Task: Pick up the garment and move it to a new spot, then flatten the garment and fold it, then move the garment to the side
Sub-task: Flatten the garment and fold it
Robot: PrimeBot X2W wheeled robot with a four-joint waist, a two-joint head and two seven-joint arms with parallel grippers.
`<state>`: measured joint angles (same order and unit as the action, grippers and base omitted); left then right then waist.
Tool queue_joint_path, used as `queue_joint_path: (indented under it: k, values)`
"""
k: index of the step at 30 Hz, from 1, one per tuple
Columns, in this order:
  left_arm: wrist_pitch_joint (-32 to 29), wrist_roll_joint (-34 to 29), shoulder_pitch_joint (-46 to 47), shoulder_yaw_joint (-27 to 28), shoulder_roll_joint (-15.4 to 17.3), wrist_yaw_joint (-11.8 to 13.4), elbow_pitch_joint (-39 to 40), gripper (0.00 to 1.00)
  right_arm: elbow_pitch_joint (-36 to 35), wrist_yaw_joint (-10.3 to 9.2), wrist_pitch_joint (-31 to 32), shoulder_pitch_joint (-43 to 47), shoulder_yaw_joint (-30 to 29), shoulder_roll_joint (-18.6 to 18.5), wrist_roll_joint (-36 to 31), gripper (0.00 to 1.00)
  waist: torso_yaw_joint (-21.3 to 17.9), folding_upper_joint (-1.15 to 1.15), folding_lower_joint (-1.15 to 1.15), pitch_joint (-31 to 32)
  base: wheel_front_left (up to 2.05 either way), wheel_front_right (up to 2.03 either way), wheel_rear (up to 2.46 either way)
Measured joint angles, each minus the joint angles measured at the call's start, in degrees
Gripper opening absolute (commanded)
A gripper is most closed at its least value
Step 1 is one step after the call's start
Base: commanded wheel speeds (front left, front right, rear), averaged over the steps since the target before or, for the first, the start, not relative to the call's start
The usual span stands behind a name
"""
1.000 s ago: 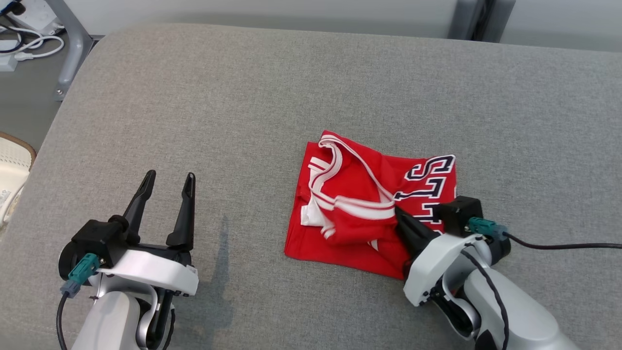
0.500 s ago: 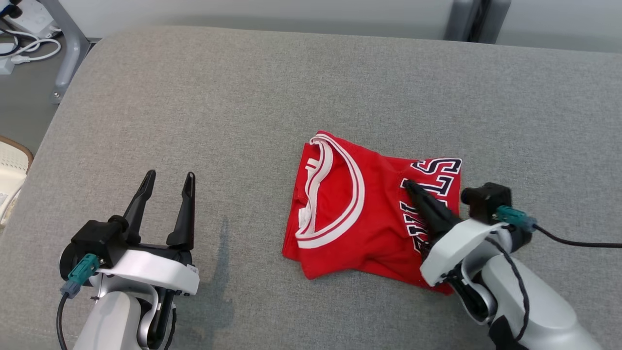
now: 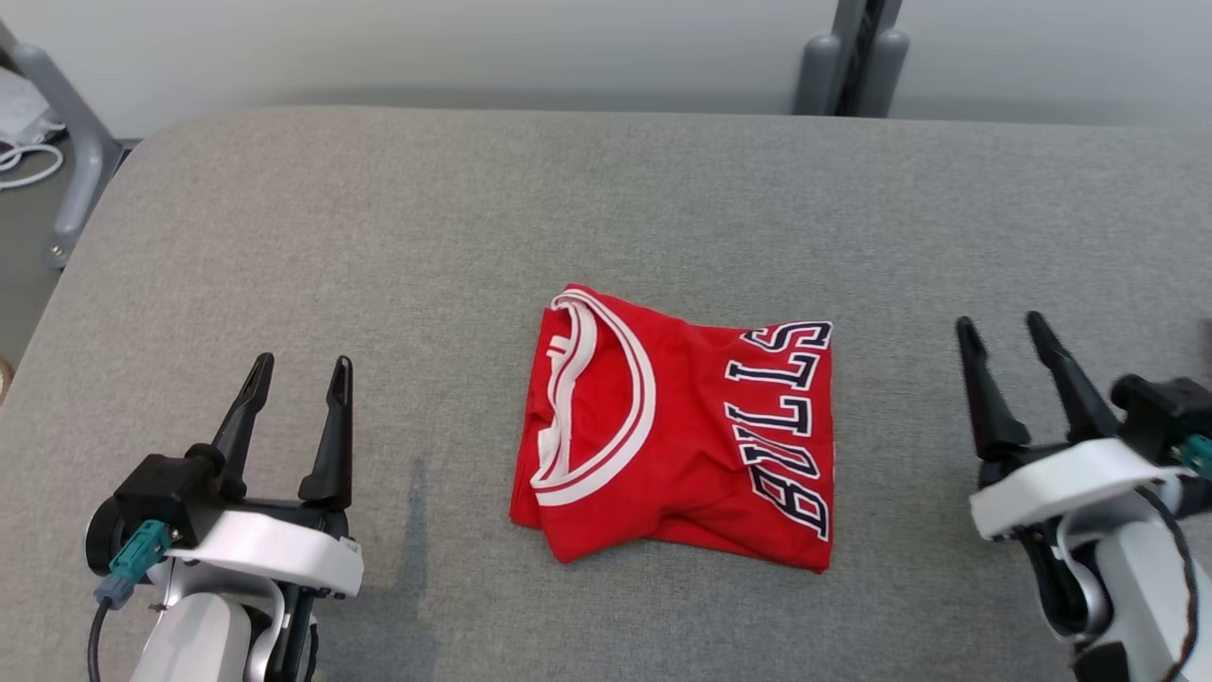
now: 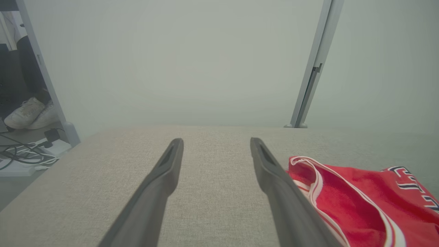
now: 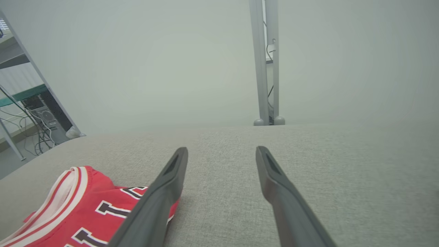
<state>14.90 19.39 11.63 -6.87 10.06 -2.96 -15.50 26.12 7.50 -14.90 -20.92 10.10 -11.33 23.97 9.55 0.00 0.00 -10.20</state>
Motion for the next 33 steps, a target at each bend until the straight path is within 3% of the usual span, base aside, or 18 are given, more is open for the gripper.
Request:
queue_joint_path:
  k: [6, 12, 33]
  values:
    - [-0.2, -0.2, -1.8, 0.1, 1.1, 0.5, 1.0, 1.0, -6.9, -0.01, 1.7, 6.7, -7.5, 0.5, -4.5, 1.0, -1.9, 0.0, 0.0, 2.0, 0.0, 0.0, 0.0]
    - [-0.8, -0.3, -3.9, 0.0, 1.5, 1.1, 2.4, 1.0, -13.4, 0.0, 5.0, 13.0, -11.2, 2.4, -6.9, 1.0, -3.0, 0.0, 0.0, 4.2, 0.0, 0.0, 0.0]
    - [-5.3, -0.4, -12.4, -1.6, 3.6, 2.9, 7.7, 1.0, -25.4, 0.0, 12.0, 25.8, -13.8, 4.9, -8.8, 1.0, -4.7, 0.0, 0.0, 12.9, 0.0, 0.0, 0.0]
